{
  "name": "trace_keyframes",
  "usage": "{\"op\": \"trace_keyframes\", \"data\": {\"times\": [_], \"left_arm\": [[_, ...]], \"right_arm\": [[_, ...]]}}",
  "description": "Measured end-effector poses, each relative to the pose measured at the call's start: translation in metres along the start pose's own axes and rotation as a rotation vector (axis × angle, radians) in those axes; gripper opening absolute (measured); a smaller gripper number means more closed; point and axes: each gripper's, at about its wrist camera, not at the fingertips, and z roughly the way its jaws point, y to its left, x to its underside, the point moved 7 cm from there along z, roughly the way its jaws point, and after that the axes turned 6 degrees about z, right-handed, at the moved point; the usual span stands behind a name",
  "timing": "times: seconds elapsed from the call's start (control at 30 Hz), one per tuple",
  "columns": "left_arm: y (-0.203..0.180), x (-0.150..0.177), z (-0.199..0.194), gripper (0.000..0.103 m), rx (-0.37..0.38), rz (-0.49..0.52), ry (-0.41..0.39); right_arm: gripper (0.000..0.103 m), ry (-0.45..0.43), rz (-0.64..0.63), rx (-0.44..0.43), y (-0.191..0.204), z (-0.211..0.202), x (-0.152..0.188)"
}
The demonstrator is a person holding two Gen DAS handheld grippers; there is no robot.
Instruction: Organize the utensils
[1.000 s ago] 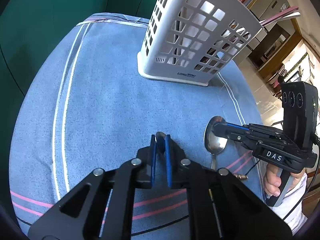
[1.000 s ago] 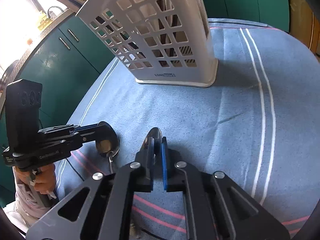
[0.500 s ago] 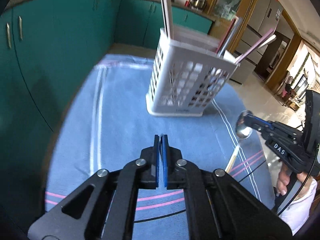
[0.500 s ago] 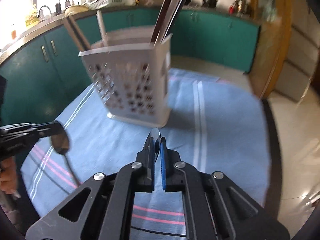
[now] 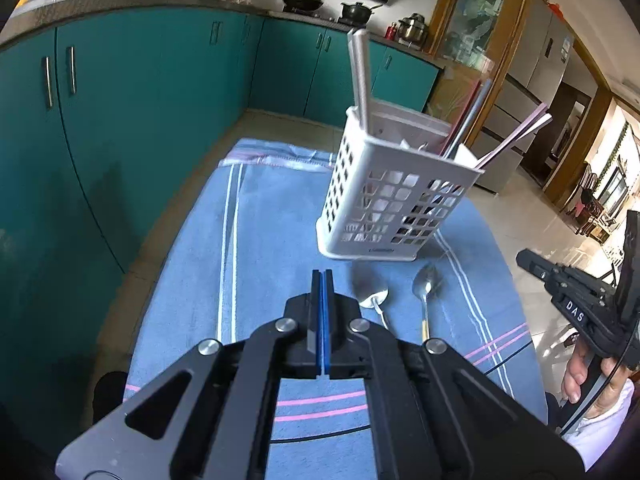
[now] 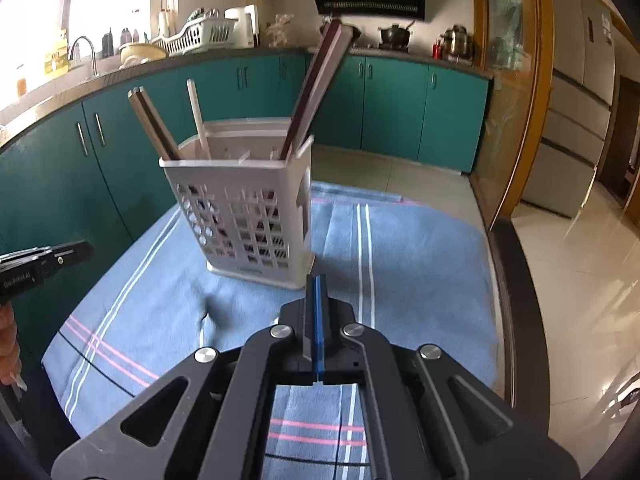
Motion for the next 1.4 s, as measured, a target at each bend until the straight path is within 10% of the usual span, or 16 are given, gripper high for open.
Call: {"op": "trace_keyframes", "data": {"times": [0.57,1.1,1.17,1.4], "left_arm": [[-0.031,0.014,0.090,0.024,0.080,0.029,0.165],[-0.048,0.002,0.171,0.026,0.278,0.040,0.263],[-0.047,0.004,0.172,0.014,0.295,0.032,0.272],[-0.043,0.009,0.156,0.002,0.280,0.012,0.249]], "right_arm": [[0.033,0.203,0.133,-0.233,0.009,0.077,0.023],[0.032,0.302,0.214,-0.481,0.015,0.137,0.013],[0.006,0.312,0.221,-0.493,0.015,0.138,0.014],[0.003,0.294,0.264,-0.466,-0.001,0.138,0.015]]}}
